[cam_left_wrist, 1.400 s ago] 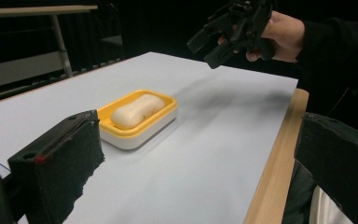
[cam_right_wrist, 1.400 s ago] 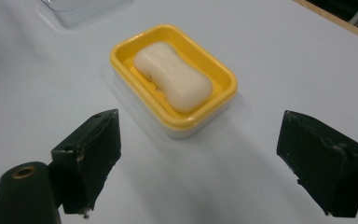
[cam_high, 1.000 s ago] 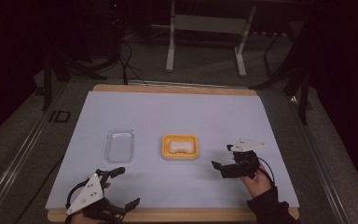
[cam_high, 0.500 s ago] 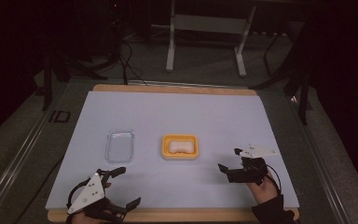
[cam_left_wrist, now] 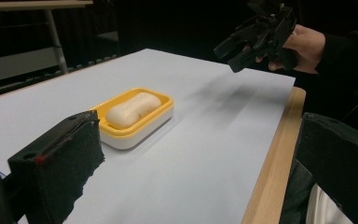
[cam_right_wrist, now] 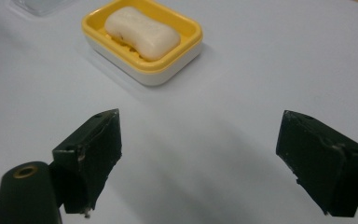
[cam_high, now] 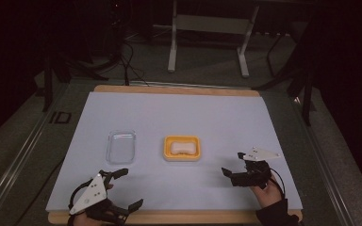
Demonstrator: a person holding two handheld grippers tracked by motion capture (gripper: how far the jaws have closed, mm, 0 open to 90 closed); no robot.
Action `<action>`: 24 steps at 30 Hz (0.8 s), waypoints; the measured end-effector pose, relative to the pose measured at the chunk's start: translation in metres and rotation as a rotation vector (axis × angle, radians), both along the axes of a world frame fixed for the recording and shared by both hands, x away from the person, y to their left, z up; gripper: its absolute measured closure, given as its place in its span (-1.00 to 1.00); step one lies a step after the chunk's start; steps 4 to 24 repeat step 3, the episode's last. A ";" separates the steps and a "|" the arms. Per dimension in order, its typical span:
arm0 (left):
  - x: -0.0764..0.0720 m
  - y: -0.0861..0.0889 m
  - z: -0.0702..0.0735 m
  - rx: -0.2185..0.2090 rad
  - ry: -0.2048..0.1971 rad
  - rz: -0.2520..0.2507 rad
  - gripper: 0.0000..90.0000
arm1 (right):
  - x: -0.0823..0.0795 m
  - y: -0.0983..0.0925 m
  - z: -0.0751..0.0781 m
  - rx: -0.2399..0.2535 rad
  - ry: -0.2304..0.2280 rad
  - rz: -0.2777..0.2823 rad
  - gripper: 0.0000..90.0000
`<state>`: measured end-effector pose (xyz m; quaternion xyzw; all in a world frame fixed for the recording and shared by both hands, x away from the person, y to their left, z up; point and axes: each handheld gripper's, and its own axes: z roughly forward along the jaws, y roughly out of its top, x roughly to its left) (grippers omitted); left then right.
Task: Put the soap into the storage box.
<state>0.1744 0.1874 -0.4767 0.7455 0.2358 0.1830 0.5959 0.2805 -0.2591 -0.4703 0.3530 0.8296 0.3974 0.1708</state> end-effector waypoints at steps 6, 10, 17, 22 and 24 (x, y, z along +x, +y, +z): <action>0.000 0.000 0.000 0.001 -0.001 0.001 -0.97 | 0.000 0.001 0.000 -0.002 0.004 0.005 -0.69; 0.000 0.000 0.000 0.001 -0.001 0.001 -0.97 | 0.000 0.001 0.000 -0.002 0.004 0.005 -0.69; 0.000 0.000 0.000 0.001 -0.001 0.001 -0.97 | 0.000 0.001 0.000 -0.002 0.004 0.005 -0.69; 0.000 0.000 0.000 0.001 -0.001 0.001 -0.97 | 0.000 0.001 0.000 -0.002 0.004 0.005 -0.69; 0.000 0.000 0.000 0.001 -0.001 0.001 -0.97 | 0.000 0.001 0.000 -0.002 0.004 0.005 -0.69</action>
